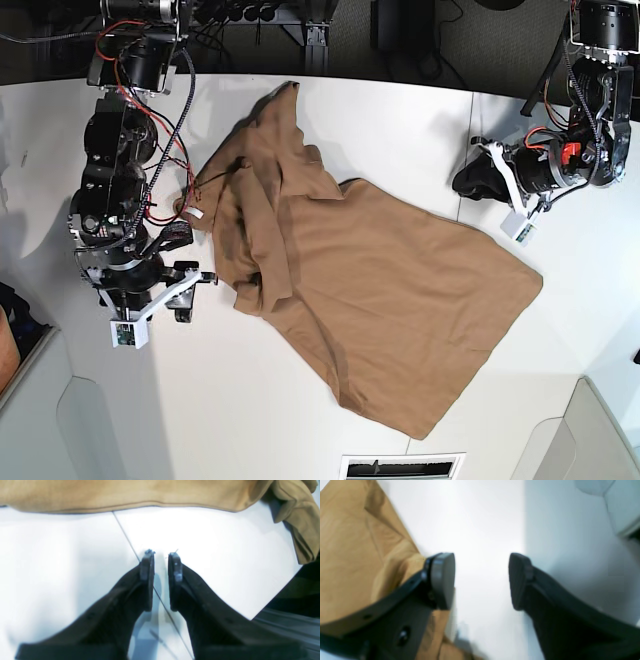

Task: Layout the t-shirt on the table in an organized manner, then fold the t-shirt properly
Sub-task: 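Release the shirt and move the right gripper to its edge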

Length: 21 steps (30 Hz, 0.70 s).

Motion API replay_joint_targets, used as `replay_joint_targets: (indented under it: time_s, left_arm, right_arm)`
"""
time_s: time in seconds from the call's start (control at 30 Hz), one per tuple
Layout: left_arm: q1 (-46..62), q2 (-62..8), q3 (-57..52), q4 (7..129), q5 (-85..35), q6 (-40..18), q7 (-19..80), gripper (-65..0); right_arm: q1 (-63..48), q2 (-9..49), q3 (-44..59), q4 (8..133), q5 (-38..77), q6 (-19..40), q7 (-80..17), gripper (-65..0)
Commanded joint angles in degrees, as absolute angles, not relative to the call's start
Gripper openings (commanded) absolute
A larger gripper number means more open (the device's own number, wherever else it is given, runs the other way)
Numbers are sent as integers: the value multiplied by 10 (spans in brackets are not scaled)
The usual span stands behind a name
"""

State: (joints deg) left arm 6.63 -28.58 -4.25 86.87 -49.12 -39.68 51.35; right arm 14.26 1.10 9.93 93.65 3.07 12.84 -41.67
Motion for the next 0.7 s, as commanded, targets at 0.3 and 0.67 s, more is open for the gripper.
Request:
replay_joint_targets:
  time_s: [0.3, 0.67]
  left_arm:
    - [23, -295, -47, 876, -477, -400, 476, -520]
    - [-48, -295, -44, 838, -477, -400, 447, -520]
  right_arm:
    - [125, 11, 41, 900, 87, 171, -387, -316]
    - [126, 11, 31, 821, 74, 171, -326, -650]
